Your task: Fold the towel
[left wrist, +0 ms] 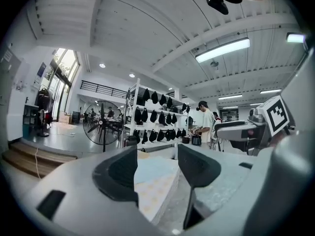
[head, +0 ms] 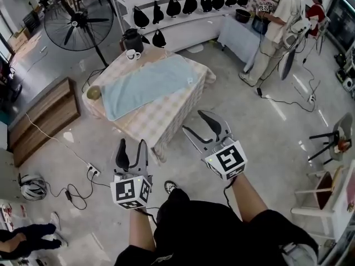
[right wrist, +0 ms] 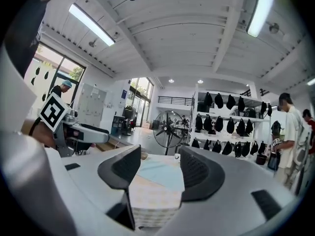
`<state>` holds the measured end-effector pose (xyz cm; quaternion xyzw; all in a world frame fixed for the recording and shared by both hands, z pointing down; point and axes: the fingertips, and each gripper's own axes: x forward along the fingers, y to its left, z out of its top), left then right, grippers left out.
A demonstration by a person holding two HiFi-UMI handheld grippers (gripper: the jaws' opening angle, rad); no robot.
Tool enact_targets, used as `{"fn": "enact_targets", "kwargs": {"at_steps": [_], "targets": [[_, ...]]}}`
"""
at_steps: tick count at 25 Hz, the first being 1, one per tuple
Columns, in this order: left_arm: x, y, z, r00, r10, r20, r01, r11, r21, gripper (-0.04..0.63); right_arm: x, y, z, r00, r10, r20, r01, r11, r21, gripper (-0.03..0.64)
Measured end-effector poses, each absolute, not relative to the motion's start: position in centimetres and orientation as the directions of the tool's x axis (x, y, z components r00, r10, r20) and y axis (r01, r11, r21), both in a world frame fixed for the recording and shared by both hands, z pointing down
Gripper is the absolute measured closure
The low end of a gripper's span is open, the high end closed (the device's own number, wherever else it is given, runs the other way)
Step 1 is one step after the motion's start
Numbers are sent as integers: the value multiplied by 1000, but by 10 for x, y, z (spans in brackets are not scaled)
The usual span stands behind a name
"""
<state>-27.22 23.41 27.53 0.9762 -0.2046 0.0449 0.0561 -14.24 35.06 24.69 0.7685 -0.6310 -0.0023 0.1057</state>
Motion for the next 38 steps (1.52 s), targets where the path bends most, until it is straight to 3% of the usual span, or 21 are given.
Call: {"fn": "enact_targets", "kwargs": {"at_steps": [15, 27, 34, 38], "targets": [[-174, 79, 306, 893, -414, 176, -437, -892, 118, 356, -42, 172, 276, 126, -975, 182, -984, -100, 149, 385], [-109, -57, 339, 681, -676, 284, -724, -680, 117, 356, 39, -31, 297, -295, -935, 196, -949, 311, 59, 385], [-105, -100, 384, 550, -735, 395, -831, -529, 173, 356, 49, -122, 338, -513, -820, 254, -854, 517, -59, 385], [-113, -114, 415, 459, -753, 471, -886, -430, 175, 356, 44, -165, 370, -596, -731, 332, -781, 624, -31, 385]]}}
